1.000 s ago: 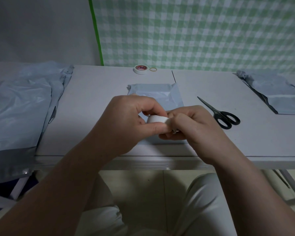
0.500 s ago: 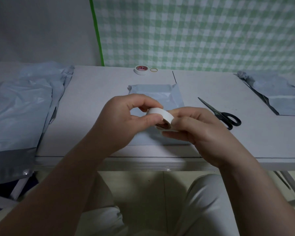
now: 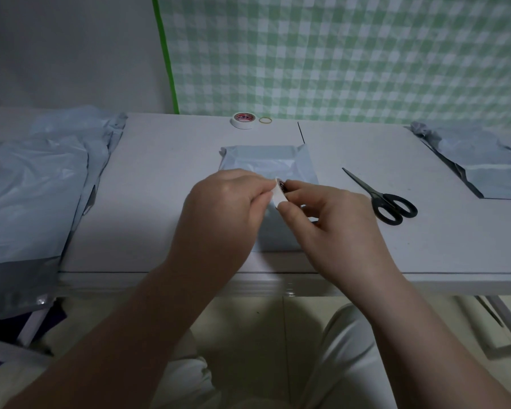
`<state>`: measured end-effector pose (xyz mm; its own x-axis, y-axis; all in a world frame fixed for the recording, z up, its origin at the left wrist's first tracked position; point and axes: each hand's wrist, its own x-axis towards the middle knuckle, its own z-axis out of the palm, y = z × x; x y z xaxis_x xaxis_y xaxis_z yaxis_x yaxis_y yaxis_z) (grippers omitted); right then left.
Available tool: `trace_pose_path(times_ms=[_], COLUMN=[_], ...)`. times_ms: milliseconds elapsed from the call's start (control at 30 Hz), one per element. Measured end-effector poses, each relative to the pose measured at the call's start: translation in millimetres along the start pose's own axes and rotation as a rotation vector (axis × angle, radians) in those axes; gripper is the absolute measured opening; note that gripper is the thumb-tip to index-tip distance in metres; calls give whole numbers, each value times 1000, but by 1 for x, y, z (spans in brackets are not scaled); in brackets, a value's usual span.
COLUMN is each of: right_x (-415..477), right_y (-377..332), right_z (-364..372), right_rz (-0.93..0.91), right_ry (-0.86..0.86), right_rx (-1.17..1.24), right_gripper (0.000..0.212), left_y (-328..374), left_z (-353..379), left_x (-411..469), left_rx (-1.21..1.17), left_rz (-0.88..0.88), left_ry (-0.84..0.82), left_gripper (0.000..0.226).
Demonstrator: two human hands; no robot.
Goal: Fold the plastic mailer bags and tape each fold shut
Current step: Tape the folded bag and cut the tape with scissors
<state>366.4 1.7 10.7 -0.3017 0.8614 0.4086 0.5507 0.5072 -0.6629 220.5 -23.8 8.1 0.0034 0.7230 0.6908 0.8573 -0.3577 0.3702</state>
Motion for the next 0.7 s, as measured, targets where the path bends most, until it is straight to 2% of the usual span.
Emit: trace_pose_path(times_ms=[200,367,567,700], right_x=[-3,-2,3,8], right_y=[-4,-1,4,4], right_z=[-1,0,-8,-13], right_rz=[-82,-124,12,92], right_ry=[49,33,-107,-180], right_rx=[-87,-146,-28,13], right_gripper=[22,24,19,22], left_y=[-2,-3,-7,-5], left_z=[-1,3,5,2], left_x=[2,3,4,5], left_rx=[161,290,88,-201], left_rz=[40,122,66,-60], left_ry=[-39,-78,-151,-186], left_gripper=[18,8,19,14])
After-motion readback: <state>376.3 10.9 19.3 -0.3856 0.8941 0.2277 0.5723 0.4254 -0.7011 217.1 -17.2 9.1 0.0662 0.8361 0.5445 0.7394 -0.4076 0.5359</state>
